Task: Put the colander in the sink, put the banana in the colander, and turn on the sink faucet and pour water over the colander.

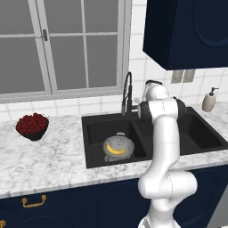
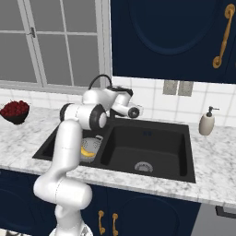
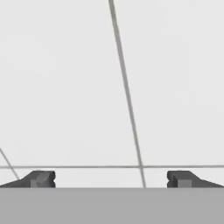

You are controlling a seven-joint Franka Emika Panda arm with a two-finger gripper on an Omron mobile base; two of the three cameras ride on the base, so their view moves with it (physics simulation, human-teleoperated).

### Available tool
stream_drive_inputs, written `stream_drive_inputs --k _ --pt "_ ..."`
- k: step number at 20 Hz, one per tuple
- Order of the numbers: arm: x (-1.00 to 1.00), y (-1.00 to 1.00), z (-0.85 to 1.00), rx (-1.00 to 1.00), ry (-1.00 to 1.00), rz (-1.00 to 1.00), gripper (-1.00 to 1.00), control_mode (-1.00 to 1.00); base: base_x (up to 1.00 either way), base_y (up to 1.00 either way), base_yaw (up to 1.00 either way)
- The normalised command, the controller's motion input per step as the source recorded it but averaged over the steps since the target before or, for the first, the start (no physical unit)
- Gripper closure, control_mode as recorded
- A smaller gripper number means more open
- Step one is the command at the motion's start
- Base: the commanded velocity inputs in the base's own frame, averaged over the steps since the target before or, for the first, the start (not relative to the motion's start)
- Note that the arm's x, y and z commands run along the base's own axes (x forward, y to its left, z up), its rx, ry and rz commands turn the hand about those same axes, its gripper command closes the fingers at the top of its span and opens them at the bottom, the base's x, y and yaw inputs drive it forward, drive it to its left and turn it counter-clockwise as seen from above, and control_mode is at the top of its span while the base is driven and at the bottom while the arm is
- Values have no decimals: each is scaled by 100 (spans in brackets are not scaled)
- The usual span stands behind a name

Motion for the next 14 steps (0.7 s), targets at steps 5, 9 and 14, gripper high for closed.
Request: stream_drive_inputs --k 5,9,14 --pt "12 -88 -16 6 0 0 -100 -100 0 0 0" --pt "11 -87 -22 5 0 0 -100 -100 0 0 0" --pt "5 -82 -28 1 0 0 -100 -100 0 0 0"
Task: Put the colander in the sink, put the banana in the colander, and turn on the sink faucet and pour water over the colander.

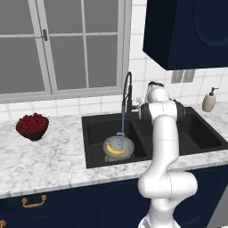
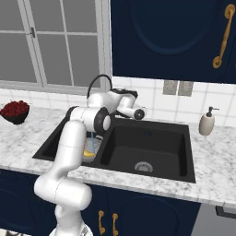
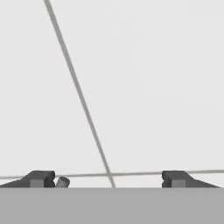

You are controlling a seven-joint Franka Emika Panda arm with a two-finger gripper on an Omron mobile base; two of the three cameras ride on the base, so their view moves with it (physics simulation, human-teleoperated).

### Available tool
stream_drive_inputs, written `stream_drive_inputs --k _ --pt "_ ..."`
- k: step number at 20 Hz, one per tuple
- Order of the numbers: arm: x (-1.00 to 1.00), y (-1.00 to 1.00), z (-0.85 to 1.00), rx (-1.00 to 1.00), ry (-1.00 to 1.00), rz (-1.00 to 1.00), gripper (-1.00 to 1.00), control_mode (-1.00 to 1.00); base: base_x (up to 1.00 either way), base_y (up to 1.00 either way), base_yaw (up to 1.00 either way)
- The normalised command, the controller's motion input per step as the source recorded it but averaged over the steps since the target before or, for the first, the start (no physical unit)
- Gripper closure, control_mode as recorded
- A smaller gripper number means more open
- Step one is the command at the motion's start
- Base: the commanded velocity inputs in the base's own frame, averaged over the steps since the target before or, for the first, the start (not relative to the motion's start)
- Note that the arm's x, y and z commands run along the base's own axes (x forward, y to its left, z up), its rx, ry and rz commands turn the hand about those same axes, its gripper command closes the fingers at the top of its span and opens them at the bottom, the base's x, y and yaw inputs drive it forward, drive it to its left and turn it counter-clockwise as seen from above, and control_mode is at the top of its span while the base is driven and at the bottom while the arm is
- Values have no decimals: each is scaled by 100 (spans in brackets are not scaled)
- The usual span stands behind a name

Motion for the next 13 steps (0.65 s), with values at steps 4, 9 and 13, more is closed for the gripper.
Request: stream_drive_inputs --k 4,9,13 --pt "0 -71 -25 0 0 0 -100 -100 0 0 0" --pt "0 -39 -4 0 0 0 -100 -100 0 0 0" --pt "0 -1 0 0 0 0 -100 -100 0 0 0"
